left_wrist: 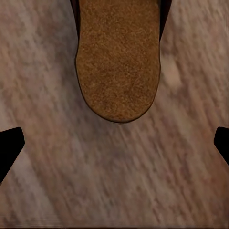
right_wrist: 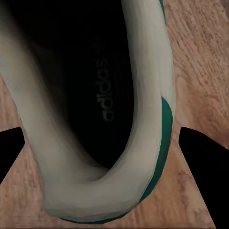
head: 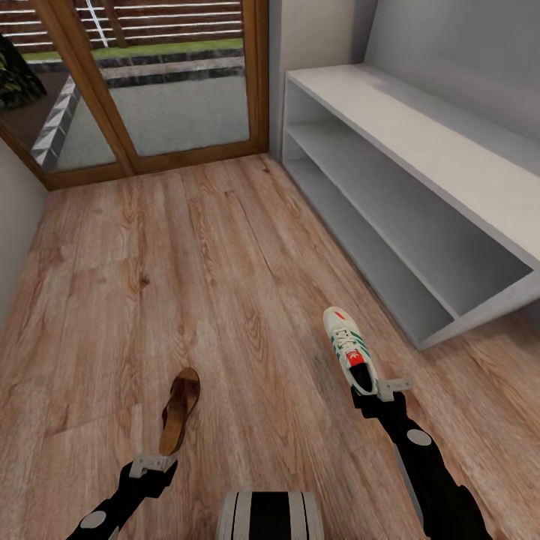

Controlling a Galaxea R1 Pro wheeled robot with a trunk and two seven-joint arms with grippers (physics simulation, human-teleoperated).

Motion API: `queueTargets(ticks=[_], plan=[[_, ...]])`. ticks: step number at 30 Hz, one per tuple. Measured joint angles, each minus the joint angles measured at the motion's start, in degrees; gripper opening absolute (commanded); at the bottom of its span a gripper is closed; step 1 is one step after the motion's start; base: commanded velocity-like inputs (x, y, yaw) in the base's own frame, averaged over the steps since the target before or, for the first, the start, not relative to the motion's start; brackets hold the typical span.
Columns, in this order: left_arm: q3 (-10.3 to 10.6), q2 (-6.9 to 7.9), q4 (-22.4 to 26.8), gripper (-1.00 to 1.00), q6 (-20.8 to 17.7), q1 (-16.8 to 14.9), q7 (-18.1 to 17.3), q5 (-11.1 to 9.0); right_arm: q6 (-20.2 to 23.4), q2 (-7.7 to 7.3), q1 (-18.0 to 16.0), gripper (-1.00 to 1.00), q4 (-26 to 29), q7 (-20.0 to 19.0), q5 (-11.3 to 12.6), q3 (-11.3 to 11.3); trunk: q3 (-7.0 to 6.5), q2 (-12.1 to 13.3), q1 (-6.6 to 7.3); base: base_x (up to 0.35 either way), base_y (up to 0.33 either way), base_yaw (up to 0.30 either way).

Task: Pick up the two gym shoes and the two sandals from the corridor floor and place them onto the hallstand (shoe rack) in the corridor, making sure they are on the rack and not on the floor. Arrange them so the two gym shoes are next to each other and the two sandals are next to each other.

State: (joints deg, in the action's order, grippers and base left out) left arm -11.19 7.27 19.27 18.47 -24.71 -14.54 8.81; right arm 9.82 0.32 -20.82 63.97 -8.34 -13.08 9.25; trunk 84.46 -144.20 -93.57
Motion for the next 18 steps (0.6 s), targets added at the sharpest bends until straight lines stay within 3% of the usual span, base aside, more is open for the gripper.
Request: queueTargets(ticks=[15,18], plan=[[0.00,0.05,-0.77,1.00,0.89,-0.05,-0.01,0.03,-0.03,0.00,-0.02,-1.00,0.00,0.00,0.00,0.00,0.06,0.00,0.00,0.000,0.000,0.000],[0.00,0.06,-0.78,1.00,0.90,-0.04,-0.01,0.03,-0.05,0.00,-0.01,-1.00,-0.01,0.00,-0.01,0.00,0.72,-0.04,-0.08,0.000,0.000,0.000]])
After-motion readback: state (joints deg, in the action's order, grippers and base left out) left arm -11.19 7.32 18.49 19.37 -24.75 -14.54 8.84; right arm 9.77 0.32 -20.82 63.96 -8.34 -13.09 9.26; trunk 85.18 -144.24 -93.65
